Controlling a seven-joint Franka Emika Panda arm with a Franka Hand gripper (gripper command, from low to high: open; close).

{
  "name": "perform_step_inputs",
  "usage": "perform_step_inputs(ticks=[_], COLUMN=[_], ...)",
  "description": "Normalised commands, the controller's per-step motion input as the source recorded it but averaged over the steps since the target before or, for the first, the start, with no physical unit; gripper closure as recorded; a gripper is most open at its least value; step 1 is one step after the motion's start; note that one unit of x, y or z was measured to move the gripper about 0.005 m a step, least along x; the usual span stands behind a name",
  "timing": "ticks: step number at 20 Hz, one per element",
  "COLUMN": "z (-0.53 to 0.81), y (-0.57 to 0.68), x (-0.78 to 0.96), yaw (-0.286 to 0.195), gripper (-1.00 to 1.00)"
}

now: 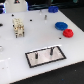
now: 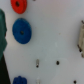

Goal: Insert the blue gear onto the right peg, followed by the red gear

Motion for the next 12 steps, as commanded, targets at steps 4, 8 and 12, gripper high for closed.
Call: perform_step_inputs(ticks=[4,8,12], z=[-0.19,-0.31,-0.41], y=[0.68,0.63,0.54], x=[-0.35,-0.31,-0.29], yaw=[0.0,0.0,0.0], gripper=[-1.0,-1.0,-1.0])
